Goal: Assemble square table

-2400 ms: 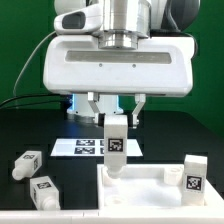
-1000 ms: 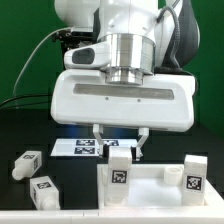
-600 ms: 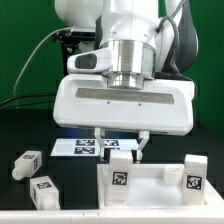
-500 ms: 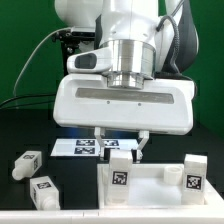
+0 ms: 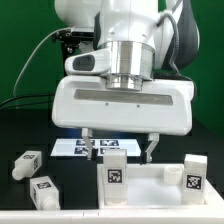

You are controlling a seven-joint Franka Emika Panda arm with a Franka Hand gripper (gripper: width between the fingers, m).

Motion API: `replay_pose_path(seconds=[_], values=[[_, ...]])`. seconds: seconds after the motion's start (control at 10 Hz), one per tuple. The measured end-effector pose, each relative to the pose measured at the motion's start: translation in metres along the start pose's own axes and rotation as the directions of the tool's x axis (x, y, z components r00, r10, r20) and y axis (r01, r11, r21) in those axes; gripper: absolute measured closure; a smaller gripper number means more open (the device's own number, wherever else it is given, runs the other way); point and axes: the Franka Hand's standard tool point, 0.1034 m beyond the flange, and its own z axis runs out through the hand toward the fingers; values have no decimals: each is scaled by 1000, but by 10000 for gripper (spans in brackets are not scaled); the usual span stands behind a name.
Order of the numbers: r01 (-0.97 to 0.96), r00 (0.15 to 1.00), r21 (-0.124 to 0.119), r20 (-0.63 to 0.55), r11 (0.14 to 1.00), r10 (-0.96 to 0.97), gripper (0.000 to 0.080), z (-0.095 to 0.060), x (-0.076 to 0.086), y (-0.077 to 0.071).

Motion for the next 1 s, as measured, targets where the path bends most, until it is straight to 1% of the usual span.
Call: replay_pose_path(seconds=[0.1, 0.2, 0.3, 0.4, 0.5, 0.6, 0.7, 0.8, 0.9, 1.0], values=[[-13, 997, 9, 80, 1000, 12, 160, -2, 4, -1], [-28, 991, 14, 134, 1000, 26, 160, -4, 8, 2], [-37, 975, 15, 220, 999, 33, 151, -4, 7, 4], [-42, 961, 16, 275, 999, 36, 150, -6, 11, 3], [-53, 974, 15, 223, 998, 48, 150, -6, 22, 1], [-58, 974, 12, 221, 998, 54, 150, -5, 20, 0], [-59, 974, 11, 221, 998, 56, 271, -5, 20, 1], [-119, 968, -1, 221, 993, 116, 271, -4, 20, 1], [-204, 954, -21, 221, 979, 204, 477, -4, 20, 0], [-282, 934, -39, 218, 959, 284, 477, -4, 20, 1]])
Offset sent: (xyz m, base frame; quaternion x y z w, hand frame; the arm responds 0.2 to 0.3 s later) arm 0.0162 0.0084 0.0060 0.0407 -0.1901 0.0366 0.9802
